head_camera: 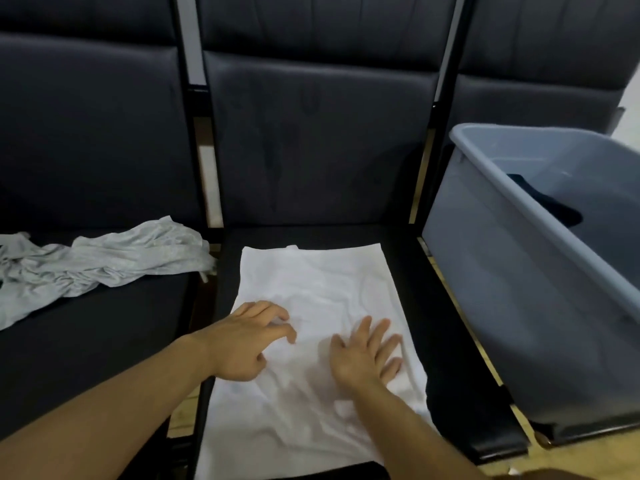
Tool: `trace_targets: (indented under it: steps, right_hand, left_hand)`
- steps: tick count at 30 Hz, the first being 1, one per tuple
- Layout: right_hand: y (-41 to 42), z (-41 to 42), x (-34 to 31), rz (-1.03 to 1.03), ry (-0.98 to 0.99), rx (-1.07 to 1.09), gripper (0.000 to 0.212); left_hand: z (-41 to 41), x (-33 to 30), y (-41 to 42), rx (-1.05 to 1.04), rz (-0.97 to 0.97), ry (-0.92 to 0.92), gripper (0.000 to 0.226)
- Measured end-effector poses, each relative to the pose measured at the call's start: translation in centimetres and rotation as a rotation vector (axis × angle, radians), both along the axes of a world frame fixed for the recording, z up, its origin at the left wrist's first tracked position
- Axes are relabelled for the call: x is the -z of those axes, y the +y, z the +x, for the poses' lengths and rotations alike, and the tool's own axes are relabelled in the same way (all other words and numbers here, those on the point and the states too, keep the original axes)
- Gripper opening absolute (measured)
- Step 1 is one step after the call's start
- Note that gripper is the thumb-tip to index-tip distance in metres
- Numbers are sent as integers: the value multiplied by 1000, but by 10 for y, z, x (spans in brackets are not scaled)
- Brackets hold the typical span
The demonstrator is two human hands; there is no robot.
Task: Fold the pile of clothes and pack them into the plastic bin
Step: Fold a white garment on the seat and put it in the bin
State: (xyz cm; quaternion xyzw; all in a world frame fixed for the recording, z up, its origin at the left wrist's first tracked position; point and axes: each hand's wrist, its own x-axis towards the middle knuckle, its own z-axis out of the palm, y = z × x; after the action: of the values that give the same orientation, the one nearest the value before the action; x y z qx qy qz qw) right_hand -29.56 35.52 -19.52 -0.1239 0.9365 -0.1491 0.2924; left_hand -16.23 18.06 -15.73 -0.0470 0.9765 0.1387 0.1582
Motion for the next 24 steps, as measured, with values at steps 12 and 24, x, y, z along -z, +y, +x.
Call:
trace_targets:
  steps: [12, 24]
  right_hand:
    - [42, -114, -56, -47, -28, -105, 77]
    - [46, -111, -37, 140, 63, -166, 74]
  left_hand:
    - [8, -21, 17, -918, 181, 131, 41]
    - [-3, 12, 19, -1099, 154, -1, 53]
